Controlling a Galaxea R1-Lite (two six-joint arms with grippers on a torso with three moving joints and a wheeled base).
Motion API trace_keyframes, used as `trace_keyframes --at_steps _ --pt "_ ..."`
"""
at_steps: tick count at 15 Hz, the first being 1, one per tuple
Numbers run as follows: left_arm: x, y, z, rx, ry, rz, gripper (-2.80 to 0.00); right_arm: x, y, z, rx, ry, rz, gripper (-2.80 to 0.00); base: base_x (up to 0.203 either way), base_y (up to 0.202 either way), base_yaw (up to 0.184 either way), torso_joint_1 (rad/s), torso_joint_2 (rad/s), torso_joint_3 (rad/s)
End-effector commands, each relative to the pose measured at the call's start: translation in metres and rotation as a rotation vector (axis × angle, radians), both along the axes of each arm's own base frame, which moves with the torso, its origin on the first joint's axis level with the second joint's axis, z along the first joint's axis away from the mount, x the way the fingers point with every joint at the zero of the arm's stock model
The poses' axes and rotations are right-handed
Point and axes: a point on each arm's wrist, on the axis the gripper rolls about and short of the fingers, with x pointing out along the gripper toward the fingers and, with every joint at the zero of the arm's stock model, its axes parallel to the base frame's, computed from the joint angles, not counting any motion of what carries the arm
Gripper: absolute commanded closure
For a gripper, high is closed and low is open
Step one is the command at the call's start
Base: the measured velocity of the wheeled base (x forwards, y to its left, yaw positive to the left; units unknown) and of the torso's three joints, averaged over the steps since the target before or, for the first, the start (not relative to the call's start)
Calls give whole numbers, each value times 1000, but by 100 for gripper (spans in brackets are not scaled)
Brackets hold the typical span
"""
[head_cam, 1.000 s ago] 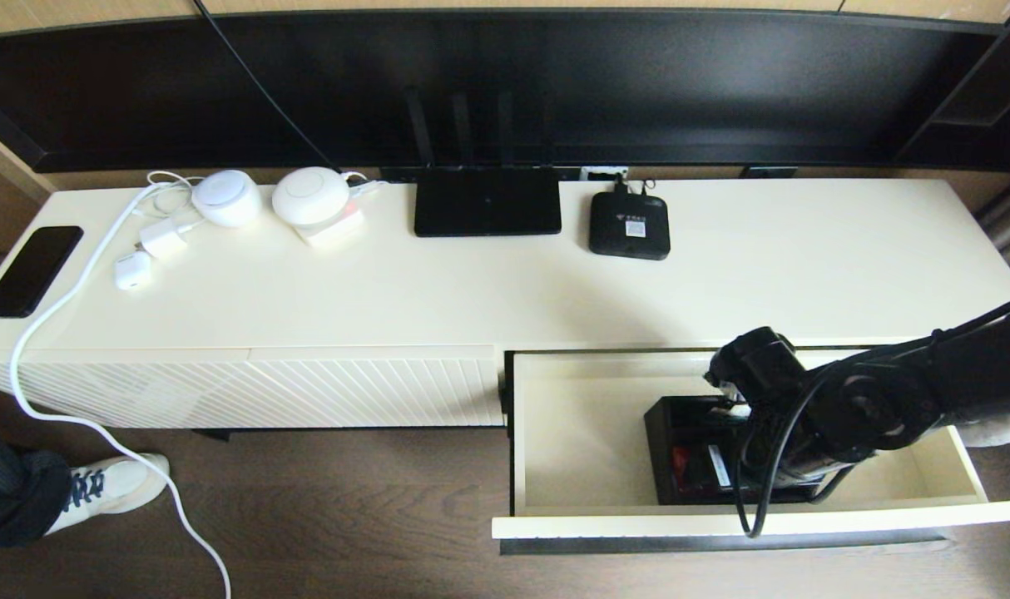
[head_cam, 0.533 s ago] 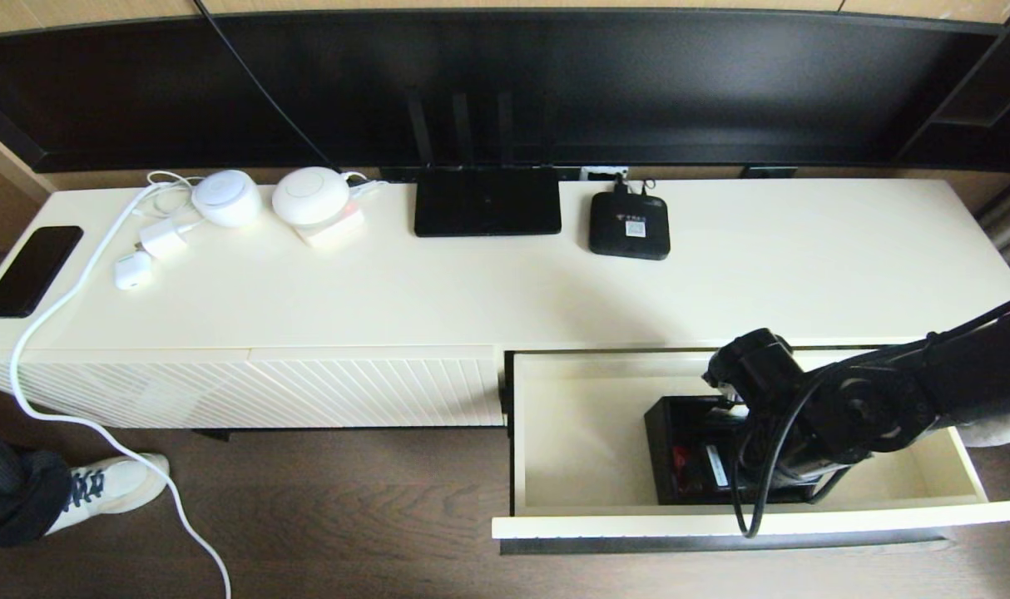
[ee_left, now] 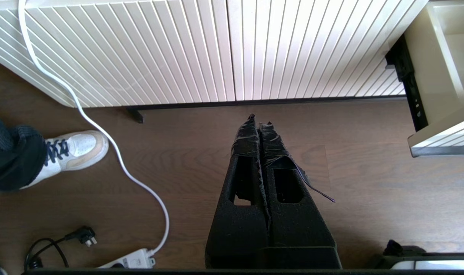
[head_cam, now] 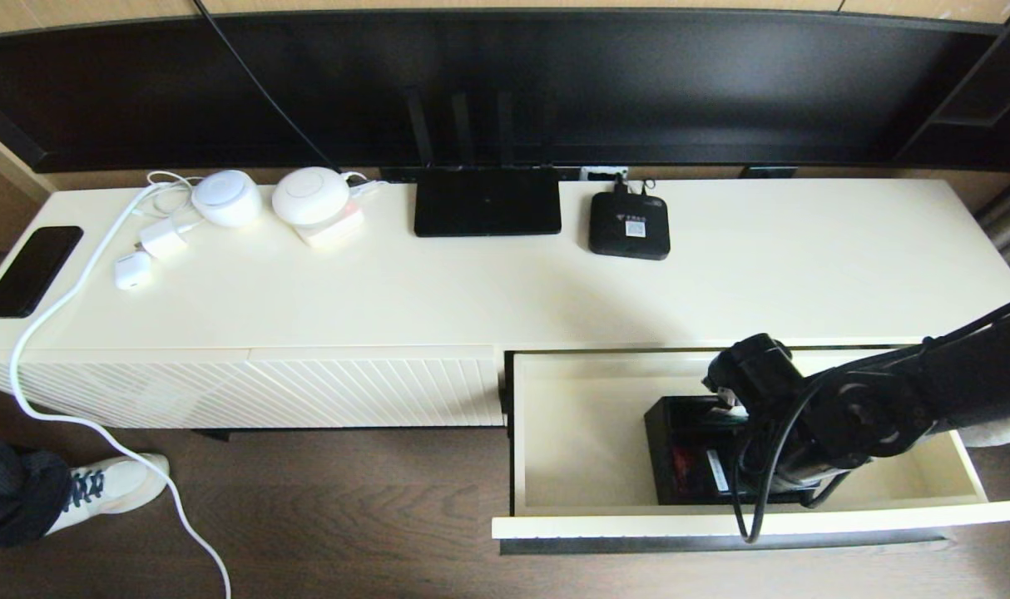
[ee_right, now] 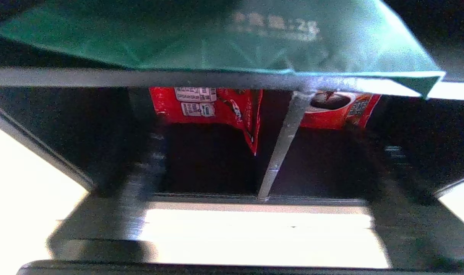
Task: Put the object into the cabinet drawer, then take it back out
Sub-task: Take the storage box out of the drawer and put it on the table
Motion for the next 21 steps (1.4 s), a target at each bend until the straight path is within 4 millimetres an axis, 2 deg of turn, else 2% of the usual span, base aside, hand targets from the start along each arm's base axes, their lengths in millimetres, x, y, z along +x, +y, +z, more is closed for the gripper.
trace_keyframes --at_steps 1,9,21 --pt "0 0 0 0 2 0 0 1 0 1 6 -19 -4 0 0 0 0 0 0 0" --pt "0 0 0 0 3 0 0 -2 0 -1 3 -10 -1 0 0 0 0 0 0 0" --pt "0 0 0 0 2 0 0 -18 -4 36 34 -112 0 0 0 0 0 0 0 0"
